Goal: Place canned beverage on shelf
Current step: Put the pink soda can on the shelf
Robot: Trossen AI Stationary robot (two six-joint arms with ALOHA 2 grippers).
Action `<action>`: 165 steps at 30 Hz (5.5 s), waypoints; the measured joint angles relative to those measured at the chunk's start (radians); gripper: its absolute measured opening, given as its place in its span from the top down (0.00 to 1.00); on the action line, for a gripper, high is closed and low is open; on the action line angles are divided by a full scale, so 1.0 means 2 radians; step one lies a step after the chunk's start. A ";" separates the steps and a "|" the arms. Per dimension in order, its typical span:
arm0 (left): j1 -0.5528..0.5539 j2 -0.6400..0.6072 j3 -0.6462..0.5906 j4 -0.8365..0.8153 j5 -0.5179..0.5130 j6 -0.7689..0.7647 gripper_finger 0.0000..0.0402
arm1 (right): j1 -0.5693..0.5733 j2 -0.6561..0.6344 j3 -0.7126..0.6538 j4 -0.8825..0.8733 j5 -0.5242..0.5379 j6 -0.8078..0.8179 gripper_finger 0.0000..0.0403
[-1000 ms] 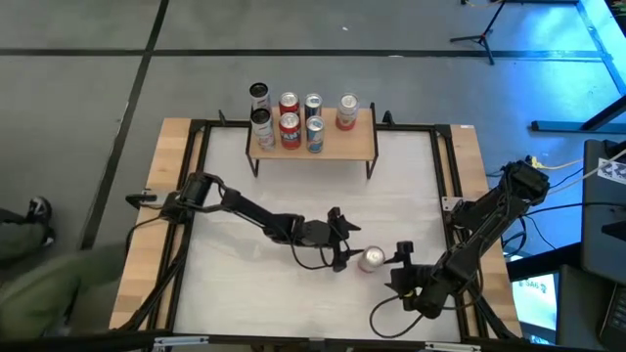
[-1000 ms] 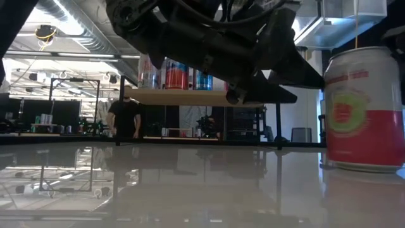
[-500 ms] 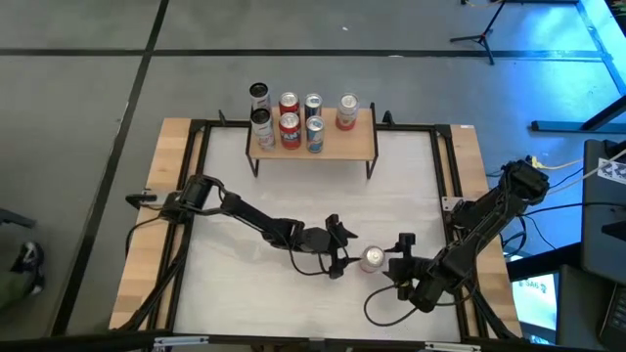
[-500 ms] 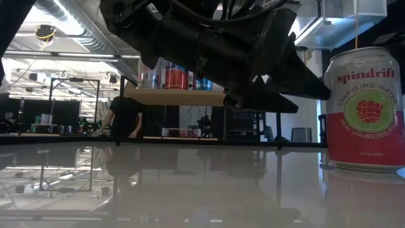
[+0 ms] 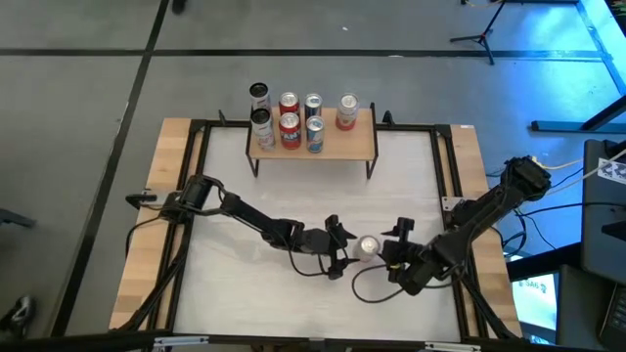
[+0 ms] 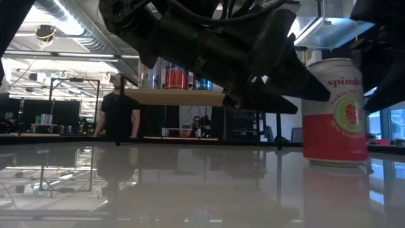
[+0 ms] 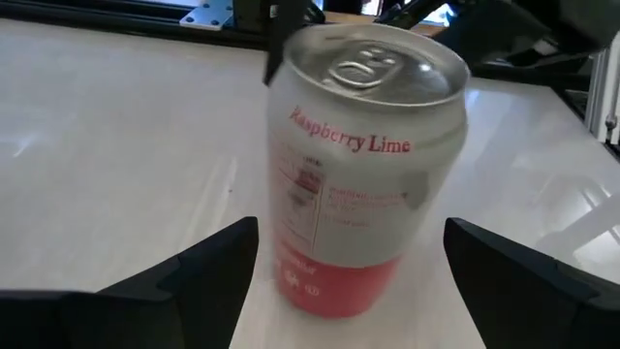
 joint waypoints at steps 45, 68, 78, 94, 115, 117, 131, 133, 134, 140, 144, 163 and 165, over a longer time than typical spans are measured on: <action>-0.045 -0.063 0.000 -0.192 -0.071 0.002 0.20 | -0.065 -0.001 0.177 -0.099 -0.151 -0.121 0.18; -0.047 -0.063 0.000 -0.192 -0.068 0.002 0.20 | -0.126 0.000 0.177 -0.089 -0.190 -0.158 0.24; -0.047 -0.063 0.000 -0.192 -0.068 0.003 0.20 | -0.126 0.039 0.177 -0.089 -0.187 -0.157 0.24; -0.047 -0.063 0.000 -0.192 -0.068 0.003 0.20 | -0.133 0.060 0.179 -0.089 -0.193 -0.157 0.24; -0.049 -0.063 0.000 -0.192 -0.068 0.002 0.20 | -0.136 0.062 0.180 -0.091 -0.213 -0.155 0.04; -0.049 -0.063 0.000 -0.192 -0.068 0.002 0.20 | -0.136 0.062 0.180 -0.091 -0.204 -0.157 0.02; -0.049 -0.063 0.000 -0.192 -0.068 0.002 0.20 | -0.143 0.061 0.147 -0.078 -0.199 -0.157 0.09; -0.048 -0.063 0.000 -0.192 -0.068 0.002 0.20 | -0.146 0.061 0.138 -0.063 -0.202 -0.157 0.10; -0.048 -0.063 0.000 -0.192 -0.068 0.002 0.20 | -0.146 0.061 0.135 -0.056 -0.205 -0.157 0.10; -0.048 -0.063 0.000 -0.192 -0.068 0.002 0.20 | -0.146 0.061 0.129 -0.043 -0.210 -0.158 0.18; -0.048 -0.063 0.000 -0.192 -0.068 0.002 0.20 | -0.146 0.061 0.129 -0.038 -0.207 -0.172 0.31; -0.064 -0.063 0.000 -0.194 -0.059 -0.028 0.20 | -0.173 0.061 0.347 -0.214 -0.144 -0.272 0.31; -0.069 -0.063 0.000 -0.194 -0.074 -0.029 0.20 | -0.194 0.061 0.380 -0.230 -0.139 -0.287 0.31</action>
